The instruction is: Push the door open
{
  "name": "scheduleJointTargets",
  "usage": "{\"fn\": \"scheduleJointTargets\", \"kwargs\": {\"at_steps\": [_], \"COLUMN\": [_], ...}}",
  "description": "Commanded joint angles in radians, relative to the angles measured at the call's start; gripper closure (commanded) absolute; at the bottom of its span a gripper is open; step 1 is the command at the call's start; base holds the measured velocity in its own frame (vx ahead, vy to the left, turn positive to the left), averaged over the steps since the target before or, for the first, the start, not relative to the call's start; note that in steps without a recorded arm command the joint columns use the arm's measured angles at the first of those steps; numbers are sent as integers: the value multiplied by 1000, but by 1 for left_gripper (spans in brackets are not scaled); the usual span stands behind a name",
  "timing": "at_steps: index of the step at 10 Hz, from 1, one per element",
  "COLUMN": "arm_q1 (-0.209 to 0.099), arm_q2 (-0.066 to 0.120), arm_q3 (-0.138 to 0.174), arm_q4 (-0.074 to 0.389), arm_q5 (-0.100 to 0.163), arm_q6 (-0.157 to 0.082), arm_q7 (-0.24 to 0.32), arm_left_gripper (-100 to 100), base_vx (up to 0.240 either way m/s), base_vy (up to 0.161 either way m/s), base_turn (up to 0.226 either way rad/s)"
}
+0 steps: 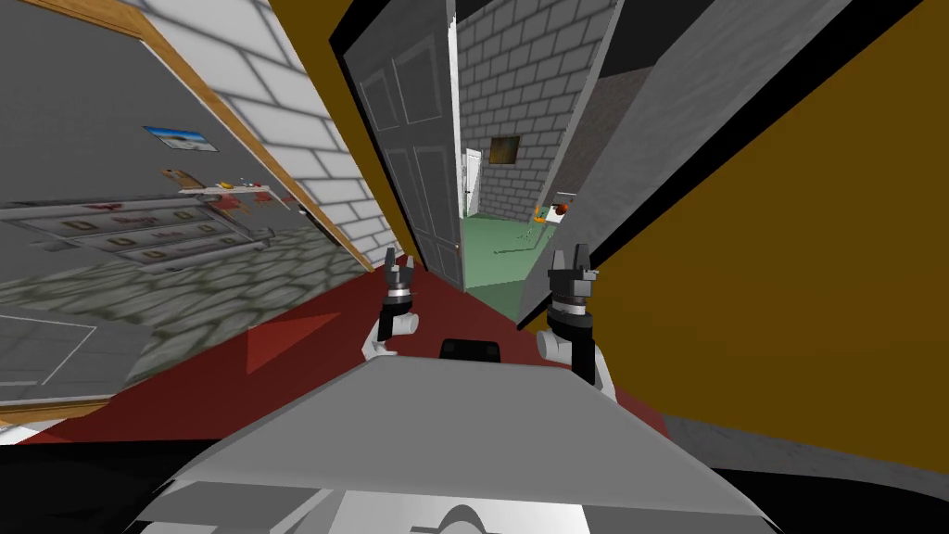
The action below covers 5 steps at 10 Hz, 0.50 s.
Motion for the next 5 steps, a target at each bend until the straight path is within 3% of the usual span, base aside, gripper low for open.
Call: {"fn": "scheduleJointTargets", "kwargs": {"at_steps": [1, 5], "arm_q1": [-11, -55], "arm_q2": [8, 13], "arm_q3": [1, -2], "arm_q4": [45, 167], "arm_q5": [1, -2], "arm_q6": [-8, -24], "arm_q7": [-1, -12], "arm_left_gripper": [-100, -100], "base_vx": [99, 70], "base_vy": [103, 91], "base_turn": [-138, -141]}}
